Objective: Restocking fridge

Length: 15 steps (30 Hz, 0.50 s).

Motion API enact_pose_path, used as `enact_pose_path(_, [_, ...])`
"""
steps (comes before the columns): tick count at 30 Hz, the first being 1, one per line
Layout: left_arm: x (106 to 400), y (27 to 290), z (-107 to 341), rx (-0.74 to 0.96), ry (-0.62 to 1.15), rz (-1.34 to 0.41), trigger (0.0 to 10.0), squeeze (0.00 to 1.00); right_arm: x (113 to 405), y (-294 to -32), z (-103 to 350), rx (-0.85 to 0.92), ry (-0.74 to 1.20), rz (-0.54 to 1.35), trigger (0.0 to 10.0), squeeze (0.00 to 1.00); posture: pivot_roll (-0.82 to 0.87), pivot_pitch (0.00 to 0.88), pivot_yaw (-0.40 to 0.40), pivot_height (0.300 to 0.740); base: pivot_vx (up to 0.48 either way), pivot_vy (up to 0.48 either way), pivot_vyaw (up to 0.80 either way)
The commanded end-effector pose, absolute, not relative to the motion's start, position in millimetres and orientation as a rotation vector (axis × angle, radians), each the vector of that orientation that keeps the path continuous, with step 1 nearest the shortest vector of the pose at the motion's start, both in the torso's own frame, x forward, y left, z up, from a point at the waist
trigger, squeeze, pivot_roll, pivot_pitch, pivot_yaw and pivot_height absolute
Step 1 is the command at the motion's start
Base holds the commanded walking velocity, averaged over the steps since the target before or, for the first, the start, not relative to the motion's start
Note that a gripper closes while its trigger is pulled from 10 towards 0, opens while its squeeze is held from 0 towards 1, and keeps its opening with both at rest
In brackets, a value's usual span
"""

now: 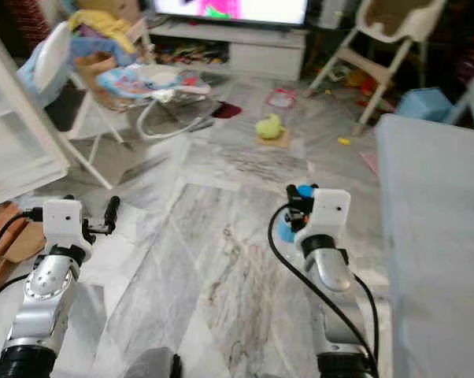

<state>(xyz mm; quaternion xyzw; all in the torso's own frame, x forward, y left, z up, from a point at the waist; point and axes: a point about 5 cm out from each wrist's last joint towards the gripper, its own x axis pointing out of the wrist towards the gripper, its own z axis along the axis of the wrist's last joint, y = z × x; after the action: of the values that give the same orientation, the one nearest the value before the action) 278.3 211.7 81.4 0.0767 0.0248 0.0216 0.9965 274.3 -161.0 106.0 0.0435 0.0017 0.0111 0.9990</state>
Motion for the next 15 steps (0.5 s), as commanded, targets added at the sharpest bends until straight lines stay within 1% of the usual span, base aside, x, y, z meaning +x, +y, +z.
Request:
enact_pose_path(1, [276.2, 214.2, 80.0, 0.162, 0.051, 0.029, 10.0, 0.0, 279.7, -148.5, 113.9, 0.114, -0.026, 0.075, 10.0, 0.0, 0.0, 0.015, -0.039, 0.74, 0.0, 0.45, 0.79])
enact_pose_path(4, [276.3, 212.1, 80.5, 0.169, 0.044, 0.004, 10.0, 0.0, 279.8, -144.6, 113.7, 0.131, -0.02, 0.1, 10.0, 0.0, 0.01, 0.019, -0.032, 0.74, 0.0, 0.447, 0.79])
enact_pose_path(6, [278.4, 214.4, 81.2, 0.175, 0.046, 0.008, 10.0, 0.0, 280.3, -142.0, 113.6, 0.131, -0.018, 0.112, 10.0, 0.0, 0.0, 0.019, -0.029, 0.74, 0.0, 0.446, 0.53])
enact_pose_path(10, [280.8, 215.9, 84.9, 0.188, 0.02, -0.004, 10.0, 0.0, 280.6, -135.4, 110.7, 0.182, 0.016, 0.153, 10.0, 0.0, 0.0, 0.027, -0.03, 0.74, 0.0, 0.447, 0.0])
enact_pose_path(11, [280.0, 215.1, 83.4, 0.189, 0.024, -0.009, 10.0, 0.0, 280.0, -138.0, 106.5, 0.159, 0.032, 0.126, 10.0, 0.0, 0.0, 0.026, -0.034, 0.74, 0.0, 0.424, 0.0])
enact_pose_path(12, [278.9, 214.7, 80.9, 0.185, 0.033, -0.006, 10.0, 0.0, 278.7, -138.6, 103.1, 0.172, 0.045, 0.111, 10.0, 0.0, 0.0, 0.028, -0.036, 0.74, 0.0, 0.424, 0.0])
enact_pose_path(15, [277.6, 213.1, 79.4, 0.18, 0.038, -0.007, 10.0, 0.0, 277.1, -137.7, 102.7, 0.183, 0.048, 0.123, 10.0, 0.0, 0.0, 0.031, -0.04, 0.74, 0.0, 0.42, 0.0])
